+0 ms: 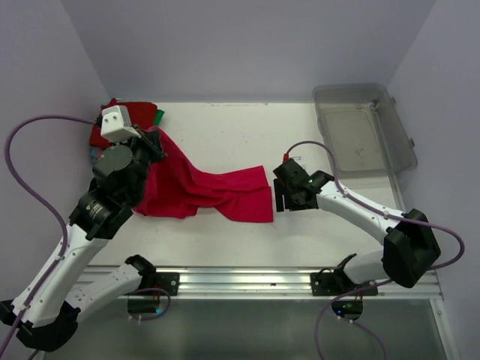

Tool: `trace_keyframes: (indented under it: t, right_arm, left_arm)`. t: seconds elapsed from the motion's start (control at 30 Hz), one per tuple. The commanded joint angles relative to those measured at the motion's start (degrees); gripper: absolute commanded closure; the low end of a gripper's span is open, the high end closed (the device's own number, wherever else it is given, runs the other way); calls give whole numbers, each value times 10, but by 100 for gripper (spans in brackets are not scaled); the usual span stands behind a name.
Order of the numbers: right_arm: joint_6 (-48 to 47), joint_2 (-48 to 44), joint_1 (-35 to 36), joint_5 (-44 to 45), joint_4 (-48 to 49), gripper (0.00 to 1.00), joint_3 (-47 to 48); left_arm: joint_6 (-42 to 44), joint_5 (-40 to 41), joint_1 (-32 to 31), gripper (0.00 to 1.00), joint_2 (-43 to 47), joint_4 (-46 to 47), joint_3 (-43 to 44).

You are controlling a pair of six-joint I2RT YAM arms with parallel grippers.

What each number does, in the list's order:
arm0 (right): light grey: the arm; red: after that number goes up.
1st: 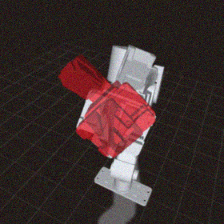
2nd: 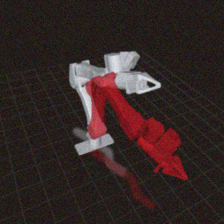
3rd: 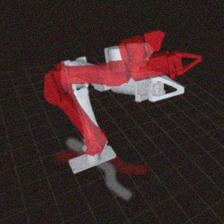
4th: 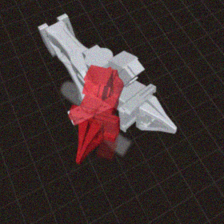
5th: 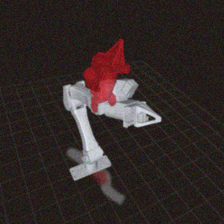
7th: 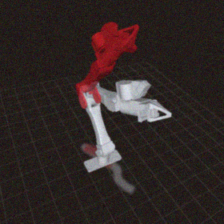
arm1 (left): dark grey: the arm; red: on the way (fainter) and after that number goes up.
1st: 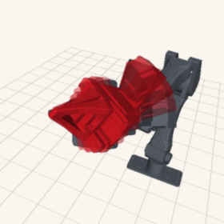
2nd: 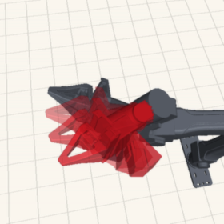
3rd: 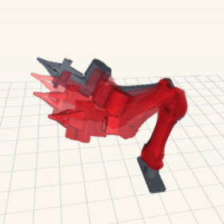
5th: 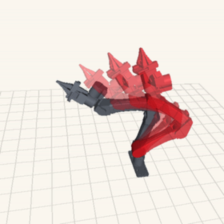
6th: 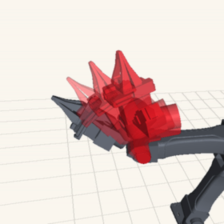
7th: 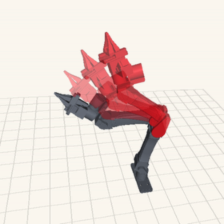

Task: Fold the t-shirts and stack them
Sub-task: Flatten the tshirt out

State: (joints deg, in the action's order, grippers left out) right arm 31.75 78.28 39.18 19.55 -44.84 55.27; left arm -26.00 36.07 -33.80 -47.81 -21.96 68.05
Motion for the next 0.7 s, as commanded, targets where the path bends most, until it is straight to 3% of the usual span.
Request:
trace_keyframes:
  t: [0.0, 0.23, 0.33, 0.43, 0.67]
  right_arm:
    - [-26, 17, -2, -50, 98, 26, -9]
    - [-36, 87, -6, -62, 178, 31, 55]
    - [-34, 133, -12, -72, 190, 44, 101]
    - [-35, 199, -19, -92, 201, 51, 142]
    - [-33, 292, -24, -107, 210, 53, 206]
  left_arm:
    - [-16, -29, 3, 100, -10, 12, -23]
    - [-34, -58, 3, 100, -22, 26, -56]
    - [-41, -65, 3, 100, -18, 26, -63]
    - [-44, -67, 4, 100, -10, 27, -70]
    - [-42, -63, 4, 100, 4, 13, -67]
